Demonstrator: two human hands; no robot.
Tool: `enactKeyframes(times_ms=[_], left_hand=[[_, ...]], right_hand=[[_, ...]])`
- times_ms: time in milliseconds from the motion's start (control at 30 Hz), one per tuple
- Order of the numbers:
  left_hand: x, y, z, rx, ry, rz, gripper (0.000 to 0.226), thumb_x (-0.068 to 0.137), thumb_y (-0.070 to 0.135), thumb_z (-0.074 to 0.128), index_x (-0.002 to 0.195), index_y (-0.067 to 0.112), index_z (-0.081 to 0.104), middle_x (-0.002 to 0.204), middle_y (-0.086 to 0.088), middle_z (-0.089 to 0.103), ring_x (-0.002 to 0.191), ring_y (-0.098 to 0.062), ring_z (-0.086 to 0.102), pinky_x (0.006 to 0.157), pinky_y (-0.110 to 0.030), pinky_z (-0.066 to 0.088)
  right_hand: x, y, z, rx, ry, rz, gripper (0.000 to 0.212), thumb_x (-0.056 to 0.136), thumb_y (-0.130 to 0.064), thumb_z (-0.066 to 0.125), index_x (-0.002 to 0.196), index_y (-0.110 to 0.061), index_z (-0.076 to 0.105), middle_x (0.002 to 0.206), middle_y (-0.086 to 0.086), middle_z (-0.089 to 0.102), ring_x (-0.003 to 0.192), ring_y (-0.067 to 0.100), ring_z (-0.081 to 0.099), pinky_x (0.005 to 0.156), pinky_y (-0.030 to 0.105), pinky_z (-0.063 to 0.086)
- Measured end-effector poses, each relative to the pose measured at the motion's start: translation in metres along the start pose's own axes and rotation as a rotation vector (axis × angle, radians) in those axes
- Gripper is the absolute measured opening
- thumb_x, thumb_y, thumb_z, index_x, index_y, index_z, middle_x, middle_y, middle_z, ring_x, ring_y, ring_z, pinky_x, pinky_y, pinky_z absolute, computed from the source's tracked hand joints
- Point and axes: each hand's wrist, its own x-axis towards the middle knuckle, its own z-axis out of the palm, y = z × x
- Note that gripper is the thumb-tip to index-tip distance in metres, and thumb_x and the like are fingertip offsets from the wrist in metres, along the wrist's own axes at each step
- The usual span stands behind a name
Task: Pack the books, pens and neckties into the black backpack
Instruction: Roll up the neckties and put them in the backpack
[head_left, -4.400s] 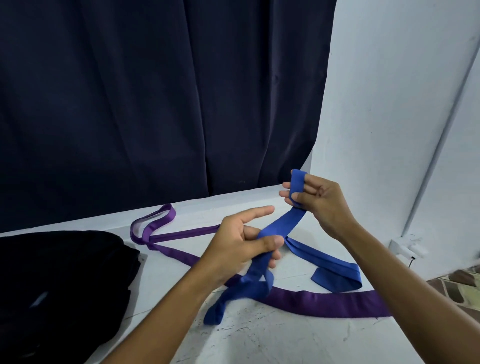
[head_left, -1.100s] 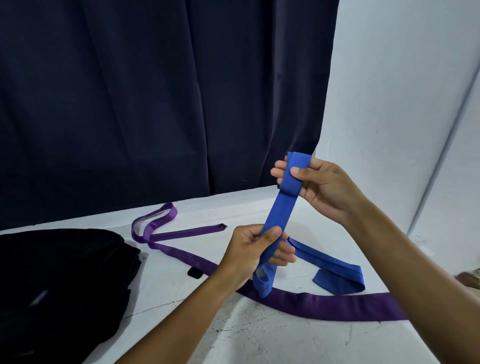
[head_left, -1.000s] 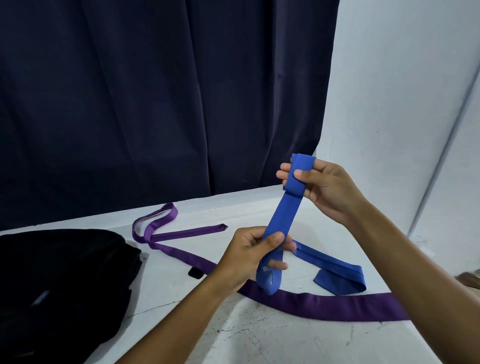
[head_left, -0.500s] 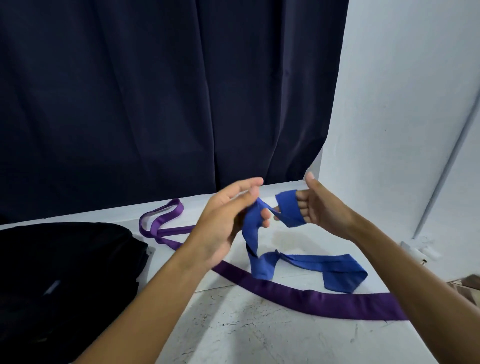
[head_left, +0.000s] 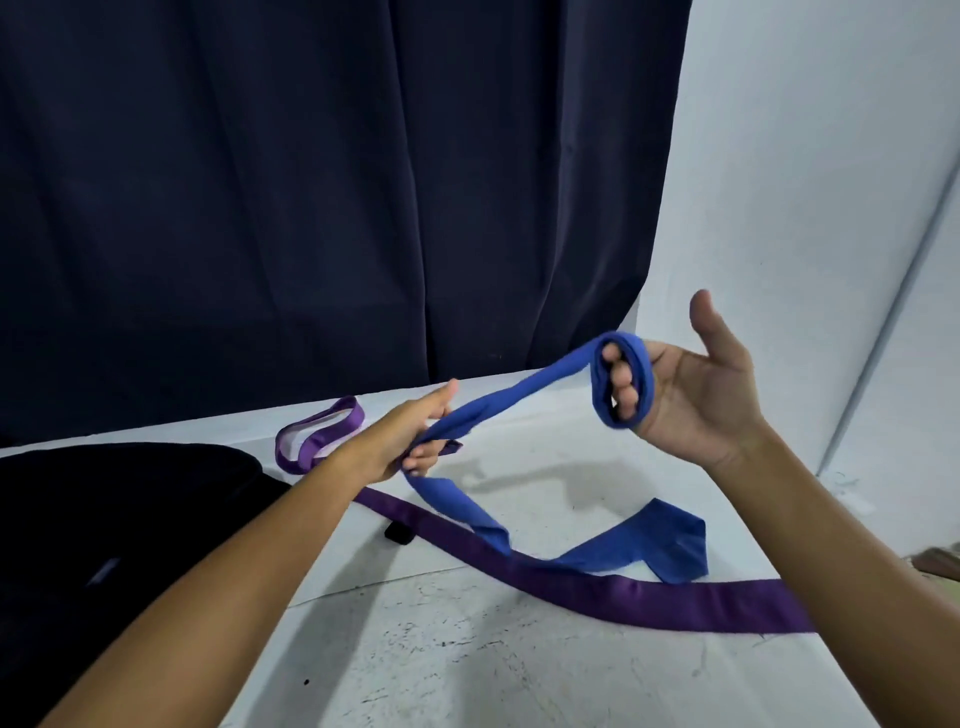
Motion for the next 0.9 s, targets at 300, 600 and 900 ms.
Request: enactKeyframes(times_ms=[300,600,900], left_hand=[[0.023,-0.022,0.017,0.178,0.4,0.504,0.021,0.082,0.028,0.071,0.1,0.017,0.067,0.101,0.002,0.068,0.102,-0.017,0.063,0.082,-0.021,0.049],[0.001,0.015,0.127,-0.046,0.443,0.731,0.036,0.074,0.018,0.084,0.103,0.021,0.063,0.094,0.015,0.068,0.094,-0.006,0.063,0.083,-0.027,0.054],[-0.005,0.016,0.132,-0.374,0.397,0.707,0.008,0.096,0.013,0.059,0.1,0.007,0.056,0.071,-0.008,0.066,0.052,-0.015,0.058,0.043,-0.026,0.044]], right_hand=[[0.012,0.004,0.029,-0.098,0.348,-0.122,0.074,0.088,-0.058,0.041,0.102,0.007,0.072,0.105,0.021,0.07,0.088,0.031,0.071,0.074,0.035,0.059],[0.026,0.007,0.053,-0.055,0.216,-0.114,0.082,0.089,-0.062,0.038,0.118,0.011,0.063,0.121,0.027,0.064,0.109,0.036,0.066,0.087,0.04,0.057],[0.018,-0.006,0.051,-0.1,0.302,-0.234,0.08,0.09,-0.059,0.041,0.125,0.012,0.055,0.128,0.029,0.059,0.117,0.038,0.061,0.096,0.043,0.052]])
